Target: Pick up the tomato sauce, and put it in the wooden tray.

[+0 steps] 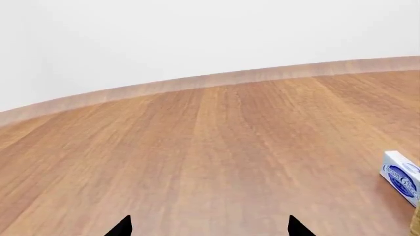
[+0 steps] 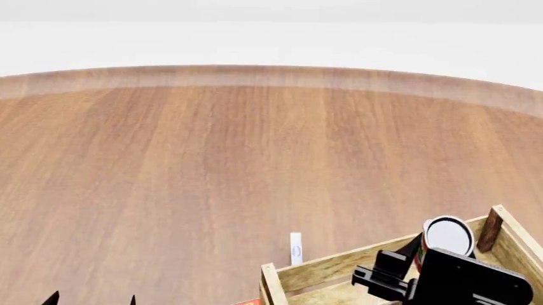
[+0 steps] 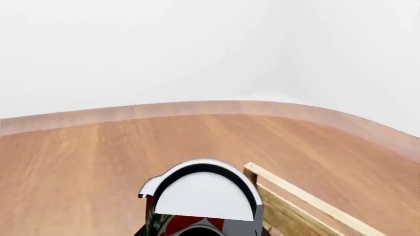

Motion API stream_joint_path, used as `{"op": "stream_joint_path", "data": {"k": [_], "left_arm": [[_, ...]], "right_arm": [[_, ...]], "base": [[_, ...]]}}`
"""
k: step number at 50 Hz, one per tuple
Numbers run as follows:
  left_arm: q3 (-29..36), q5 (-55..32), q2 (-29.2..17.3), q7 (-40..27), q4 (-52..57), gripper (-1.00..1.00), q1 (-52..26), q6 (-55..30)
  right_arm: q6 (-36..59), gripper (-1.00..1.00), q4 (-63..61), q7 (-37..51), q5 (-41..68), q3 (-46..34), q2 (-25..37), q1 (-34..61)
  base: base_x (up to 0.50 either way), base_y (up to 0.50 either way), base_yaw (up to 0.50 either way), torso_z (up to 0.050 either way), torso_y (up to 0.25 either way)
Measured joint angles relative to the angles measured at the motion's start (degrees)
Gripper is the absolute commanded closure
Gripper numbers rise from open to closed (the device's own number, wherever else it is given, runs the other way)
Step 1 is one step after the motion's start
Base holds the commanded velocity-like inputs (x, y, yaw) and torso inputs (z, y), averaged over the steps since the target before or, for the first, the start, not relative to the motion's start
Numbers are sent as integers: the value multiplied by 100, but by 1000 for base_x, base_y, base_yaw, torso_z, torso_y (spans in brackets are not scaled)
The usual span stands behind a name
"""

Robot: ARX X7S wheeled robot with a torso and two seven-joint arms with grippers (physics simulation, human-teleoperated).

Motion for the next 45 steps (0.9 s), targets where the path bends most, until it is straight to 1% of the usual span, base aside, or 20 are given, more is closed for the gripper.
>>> {"op": "stream_joint_path", "data": {"k": [18,45], "left_arm": [[17,-31,-18,-27,-2,-100,-2,11],[55,-63,-41,-64,-11,-100,-24,17]], "right_arm": [[-341,100,1052,-69,-49,2,-95,296],[-425,100,1881,-211,-20,-91,-149,507]], "base": [[0,0,0,0,0],[0,0,0,0,0]]}}
